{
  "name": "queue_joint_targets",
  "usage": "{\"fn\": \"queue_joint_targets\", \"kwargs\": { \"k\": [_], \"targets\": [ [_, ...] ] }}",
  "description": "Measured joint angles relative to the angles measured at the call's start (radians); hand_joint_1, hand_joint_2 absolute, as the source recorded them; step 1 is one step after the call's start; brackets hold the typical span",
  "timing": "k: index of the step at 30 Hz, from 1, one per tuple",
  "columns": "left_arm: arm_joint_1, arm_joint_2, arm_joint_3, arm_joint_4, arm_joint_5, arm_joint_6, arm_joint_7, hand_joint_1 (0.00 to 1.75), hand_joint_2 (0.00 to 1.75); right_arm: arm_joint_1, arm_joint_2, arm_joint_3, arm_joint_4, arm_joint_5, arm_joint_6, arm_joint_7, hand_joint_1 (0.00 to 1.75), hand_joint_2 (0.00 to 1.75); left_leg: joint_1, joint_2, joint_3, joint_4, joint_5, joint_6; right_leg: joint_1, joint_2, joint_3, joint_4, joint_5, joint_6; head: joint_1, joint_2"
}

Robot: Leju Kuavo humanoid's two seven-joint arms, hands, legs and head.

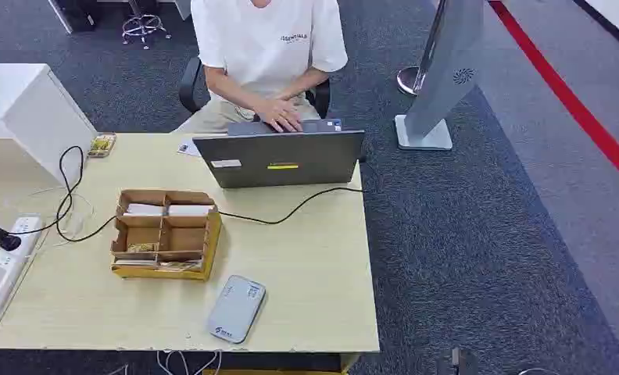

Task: Pass the card to the sensor for recognition and then transmit it.

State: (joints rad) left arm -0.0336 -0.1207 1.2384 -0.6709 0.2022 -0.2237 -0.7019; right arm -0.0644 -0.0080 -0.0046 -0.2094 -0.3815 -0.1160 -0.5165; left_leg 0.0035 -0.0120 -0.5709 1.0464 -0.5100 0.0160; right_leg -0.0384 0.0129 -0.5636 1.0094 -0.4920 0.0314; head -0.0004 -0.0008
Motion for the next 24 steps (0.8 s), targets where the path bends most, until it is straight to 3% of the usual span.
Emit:
{"fn": "queue_joint_targets", "kwargs": {
  "k": [4,6,8,11,12,13,15,19,24],
  "targets": [
    [-0.025,-0.088,0.101,-0.235,0.035,-0.121,0.0,0.0,1.75,0.008,-0.001,-0.03,0.003,0.032,-0.01,0.012,0.0,1.75,0.0,0.0,0.0,0.0,0.0,0.0,0.0,0.0,0.0,0.0,0.0,0.0,0.0,0.0],
    [-0.038,-0.125,0.142,-0.366,0.033,-0.137,0.0,0.0,1.75,0.009,-0.001,-0.041,0.005,0.049,-0.015,0.019,0.0,1.75,0.0,0.0,0.0,0.0,0.0,0.0,0.0,0.0,0.0,0.0,0.0,0.0,-0.001,0.0],
    [-0.012,-0.152,0.129,-0.515,0.118,-0.009,0.0,0.0,1.75,0.006,-0.001,-0.047,0.004,0.066,-0.021,0.025,0.0,1.75,0.0,0.001,0.0,0.0,0.0,0.0,0.001,0.002,0.001,0.001,0.0,0.0,0.002,0.0],
    [0.144,-0.181,-0.047,-0.812,0.308,0.419,-0.001,0.0,1.75,0.006,-0.002,-0.058,0.004,0.08,-0.024,0.035,0.0,1.75,0.001,0.01,0.004,0.0,-0.003,-0.002,0.002,0.011,-0.001,0.0,0.0,-0.001,-0.001,0.0],
    [0.19,-0.185,-0.131,-0.885,0.319,0.509,-0.002,0.0,1.75,0.008,-0.002,-0.062,0.005,0.081,-0.024,0.036,0.0,1.75,0.0,0.006,0.003,0.0,-0.002,-0.001,0.002,0.007,-0.001,0.0,-0.001,0.0,-0.002,0.0],
    [0.223,-0.188,-0.207,-0.949,0.323,0.54,-0.002,0.0,1.75,0.007,-0.003,-0.065,0.005,0.082,-0.025,0.037,0.0,1.75,0.0,-0.003,0.001,0.0,-0.002,-0.001,0.001,-0.002,-0.001,-0.001,-0.003,0.002,-0.001,0.0],
    [0.261,-0.199,-0.301,-1.039,0.328,0.529,-0.002,0.0,1.75,-0.002,-0.003,-0.067,0.005,0.083,-0.025,0.036,0.0,1.75,0.0,-0.007,0.001,0.0,-0.002,-0.001,0.002,-0.007,0.001,-0.001,-0.004,0.001,0.002,0.0],
    [0.293,-0.211,-0.39,-1.142,0.309,0.524,-0.002,0.0,1.75,-0.003,-0.002,-0.068,0.005,0.086,-0.025,0.036,0.0,1.75,0.0,-0.004,0.002,0.0,-0.001,-0.001,0.002,-0.006,0.003,0.0,-0.002,-0.002,0.0,0.0],
    [0.272,-0.213,-0.39,-1.275,-0.046,0.516,-0.002,0.0,1.75,-0.009,-0.002,-0.07,0.004,0.145,-0.022,0.055,0.0,1.75,0.001,-0.005,0.002,0.0,-0.001,-0.001,0.003,-0.006,0.003,0.0,-0.002,-0.002,0.001,0.0]
  ]
}}
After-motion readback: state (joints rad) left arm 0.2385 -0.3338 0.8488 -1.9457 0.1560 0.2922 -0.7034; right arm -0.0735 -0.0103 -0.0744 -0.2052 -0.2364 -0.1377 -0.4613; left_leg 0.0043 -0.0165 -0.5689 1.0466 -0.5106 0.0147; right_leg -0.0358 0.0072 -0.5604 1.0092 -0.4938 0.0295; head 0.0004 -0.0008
